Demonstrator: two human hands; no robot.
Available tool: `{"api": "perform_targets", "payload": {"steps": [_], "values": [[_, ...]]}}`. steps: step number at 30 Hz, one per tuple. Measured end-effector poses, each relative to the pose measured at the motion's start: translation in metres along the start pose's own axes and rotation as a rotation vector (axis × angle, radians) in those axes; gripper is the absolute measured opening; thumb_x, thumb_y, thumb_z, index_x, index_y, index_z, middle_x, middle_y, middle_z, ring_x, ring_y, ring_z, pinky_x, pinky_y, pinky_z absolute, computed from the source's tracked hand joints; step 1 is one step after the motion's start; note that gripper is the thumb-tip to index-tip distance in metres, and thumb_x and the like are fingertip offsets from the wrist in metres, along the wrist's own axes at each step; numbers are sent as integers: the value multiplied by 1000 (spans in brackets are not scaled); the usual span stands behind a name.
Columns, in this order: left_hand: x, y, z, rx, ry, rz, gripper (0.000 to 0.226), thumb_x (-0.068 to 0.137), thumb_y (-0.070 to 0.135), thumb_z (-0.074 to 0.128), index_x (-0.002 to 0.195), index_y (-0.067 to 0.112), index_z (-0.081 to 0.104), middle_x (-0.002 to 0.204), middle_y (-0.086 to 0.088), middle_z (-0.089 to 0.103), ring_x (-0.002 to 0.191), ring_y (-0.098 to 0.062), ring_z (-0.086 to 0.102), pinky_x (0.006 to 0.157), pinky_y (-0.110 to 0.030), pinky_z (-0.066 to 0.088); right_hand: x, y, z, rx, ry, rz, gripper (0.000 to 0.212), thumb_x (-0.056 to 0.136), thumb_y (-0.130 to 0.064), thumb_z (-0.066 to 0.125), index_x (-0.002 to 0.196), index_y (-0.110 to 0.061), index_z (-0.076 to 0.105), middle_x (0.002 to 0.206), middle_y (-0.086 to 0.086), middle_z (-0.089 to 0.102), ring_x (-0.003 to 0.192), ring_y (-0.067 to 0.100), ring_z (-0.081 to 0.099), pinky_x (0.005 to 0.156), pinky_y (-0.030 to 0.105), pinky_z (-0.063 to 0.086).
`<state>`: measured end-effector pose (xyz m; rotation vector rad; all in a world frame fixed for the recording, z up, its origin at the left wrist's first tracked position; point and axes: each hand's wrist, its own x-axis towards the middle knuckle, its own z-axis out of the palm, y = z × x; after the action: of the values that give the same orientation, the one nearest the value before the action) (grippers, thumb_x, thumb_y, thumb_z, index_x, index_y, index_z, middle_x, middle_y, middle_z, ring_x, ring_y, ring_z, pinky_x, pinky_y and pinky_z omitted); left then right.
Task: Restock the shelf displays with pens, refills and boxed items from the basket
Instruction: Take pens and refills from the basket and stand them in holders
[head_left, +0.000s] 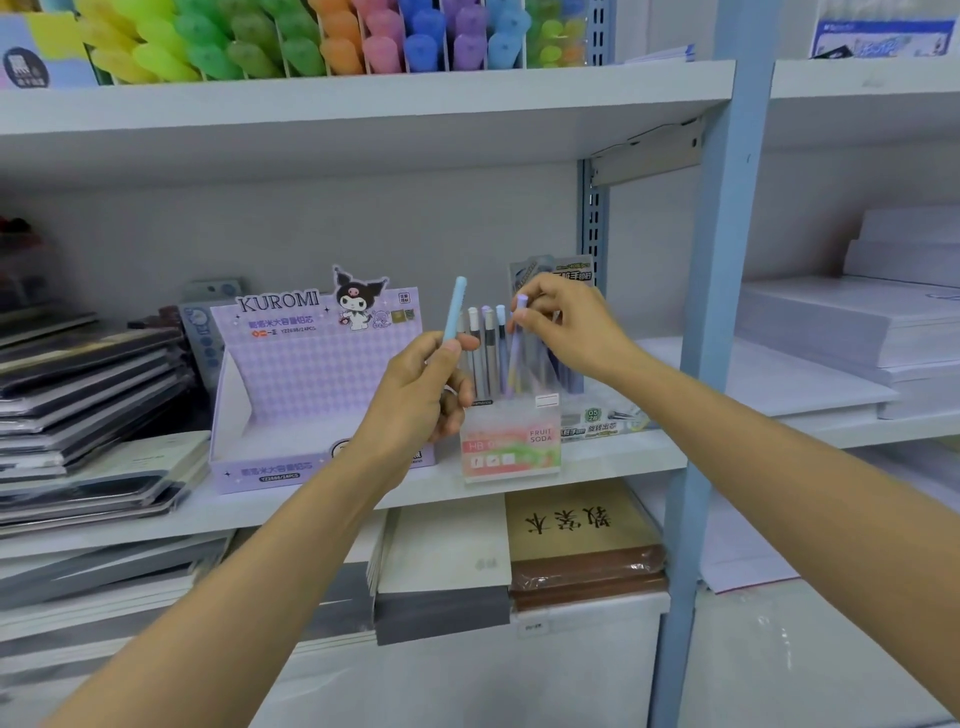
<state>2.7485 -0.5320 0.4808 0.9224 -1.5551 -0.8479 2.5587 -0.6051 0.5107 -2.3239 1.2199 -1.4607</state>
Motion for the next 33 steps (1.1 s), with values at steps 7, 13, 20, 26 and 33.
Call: {"api": "perform_targets", "payload": {"steps": [7,13,20,26,33], "values": [[1,-4,0,1,-4,-13,23,104,30,40,113,16,58,58,6,56,41,-10,43,38,-17,33,3,2,8,36,46,7,16,91,-14,64,100,-20,53,73,0,67,69,9,56,66,18,43],[-1,-2,-2,-3,-11,-30,18,102,30,45,104,12,50,59,4,57,41,-11,42,38,-18,32,10,10,13,-182,58,56,14,92,-23,64,103,-20,71,102,-4,47,108,15,38,92,30,35],[-2,2,-1,13,9,-5,20,99,26,53,104,7,58,64,-1,57,39,-10,42,37,-15,33,-5,-8,4,200,82,110,37,100,-32,49,135,-20,54,126,5,52,109,17,54,93,26,45],[-2,6,-3,88,8,49,13,94,22,62,98,10,66,62,0,59,43,-13,49,40,-17,36,-13,-34,-12,501,-145,-22,12,93,-11,62,100,-9,70,82,2,69,66,9,61,66,20,54],[-1,11,-22,-131,182,56,10,84,9,72,93,12,71,70,4,71,58,-12,66,54,-20,53,-21,-23,-24,666,11,71,10,91,-3,61,97,-3,69,77,4,72,66,9,67,62,16,53]]}}
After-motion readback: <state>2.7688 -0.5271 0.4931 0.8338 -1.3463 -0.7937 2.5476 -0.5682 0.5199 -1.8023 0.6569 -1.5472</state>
